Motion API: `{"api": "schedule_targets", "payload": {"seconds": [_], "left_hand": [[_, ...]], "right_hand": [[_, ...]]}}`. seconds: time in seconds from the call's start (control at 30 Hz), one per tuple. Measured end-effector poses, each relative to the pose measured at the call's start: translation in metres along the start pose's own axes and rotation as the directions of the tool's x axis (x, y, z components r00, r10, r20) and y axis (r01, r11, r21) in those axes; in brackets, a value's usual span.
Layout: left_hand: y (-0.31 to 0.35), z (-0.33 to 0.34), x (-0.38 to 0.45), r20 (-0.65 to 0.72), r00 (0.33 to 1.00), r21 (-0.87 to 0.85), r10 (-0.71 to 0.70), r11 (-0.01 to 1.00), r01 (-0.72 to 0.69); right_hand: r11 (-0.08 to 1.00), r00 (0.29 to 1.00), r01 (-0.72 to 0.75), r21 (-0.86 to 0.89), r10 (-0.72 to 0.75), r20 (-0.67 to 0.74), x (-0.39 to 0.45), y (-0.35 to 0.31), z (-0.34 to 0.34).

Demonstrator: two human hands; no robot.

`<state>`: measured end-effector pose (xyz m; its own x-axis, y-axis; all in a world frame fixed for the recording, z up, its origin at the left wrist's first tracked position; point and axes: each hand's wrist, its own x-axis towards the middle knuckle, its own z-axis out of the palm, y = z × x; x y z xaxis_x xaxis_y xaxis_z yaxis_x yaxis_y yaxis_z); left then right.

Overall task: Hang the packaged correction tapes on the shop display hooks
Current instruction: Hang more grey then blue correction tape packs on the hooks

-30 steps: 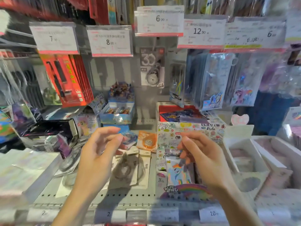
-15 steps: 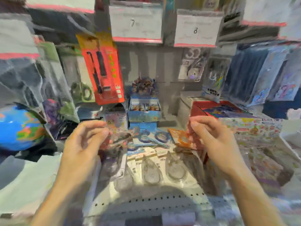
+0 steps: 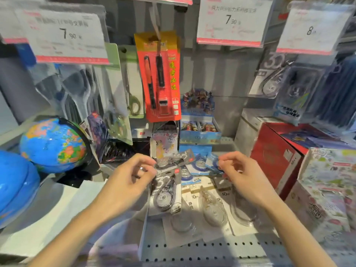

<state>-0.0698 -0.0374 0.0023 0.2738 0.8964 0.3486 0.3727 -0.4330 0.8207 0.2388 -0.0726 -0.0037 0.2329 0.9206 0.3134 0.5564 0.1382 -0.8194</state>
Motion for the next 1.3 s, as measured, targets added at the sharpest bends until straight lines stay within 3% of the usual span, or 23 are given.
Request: {"api": "schedule_targets", "payload": {"seconds": [0.1, 0.3, 0.53, 0.73, 0.8, 0.9, 1.03, 1.13, 1.3], "left_hand": [[-0.001, 0.022, 0.009, 0.099, 0.995, 0.166, 0.012, 0.986, -0.028], [-0.008, 0.046, 0.024, 0.334, 0.942, 0.512, -0.037, 0.846, -0.149], [-0.018, 0.052, 0.03, 0.333, 0.939, 0.606, -0.088, 0.783, -0.142], [-0.021, 0.055, 0.03, 0.301, 0.945, 0.545, -0.126, 0.836, -0.062], [-0.022, 0.056, 0.029, 0.278, 0.953, 0.481, -0.121, 0.876, -0.03], [-0.024, 0.06, 0.026, 0.242, 0.965, 0.375, -0.102, 0.927, 0.004], [-0.024, 0.066, 0.024, 0.211, 0.975, 0.28, -0.064, 0.96, 0.003], [-0.022, 0.068, 0.023, 0.234, 0.972, 0.197, -0.036, 0.98, -0.011], [-0.021, 0.062, 0.023, 0.182, 0.983, 0.249, -0.01, 0.968, -0.036]], "right_hand": [[0.986, 0.998, 0.057, -0.159, -0.061, -0.022, 0.023, 0.022, 0.01], [0.862, 0.969, 0.232, -0.451, -0.162, 0.188, 0.05, 0.038, 0.029], [0.875, 0.955, 0.256, -0.411, -0.164, 0.246, 0.045, 0.044, 0.011], [0.871, 0.962, 0.26, -0.416, -0.197, 0.189, 0.034, 0.034, 0.009], [0.916, 0.974, 0.199, -0.349, -0.147, 0.17, 0.031, 0.027, 0.018], [0.992, 0.953, -0.037, -0.122, 0.072, 0.293, 0.028, 0.019, 0.04], [0.906, 0.886, -0.367, 0.209, 0.273, 0.376, 0.027, 0.014, 0.065], [0.865, 0.871, -0.436, 0.249, 0.336, 0.359, 0.028, 0.013, 0.069], [0.776, 0.866, -0.481, 0.408, 0.35, 0.356, 0.025, 0.008, 0.053]]}}
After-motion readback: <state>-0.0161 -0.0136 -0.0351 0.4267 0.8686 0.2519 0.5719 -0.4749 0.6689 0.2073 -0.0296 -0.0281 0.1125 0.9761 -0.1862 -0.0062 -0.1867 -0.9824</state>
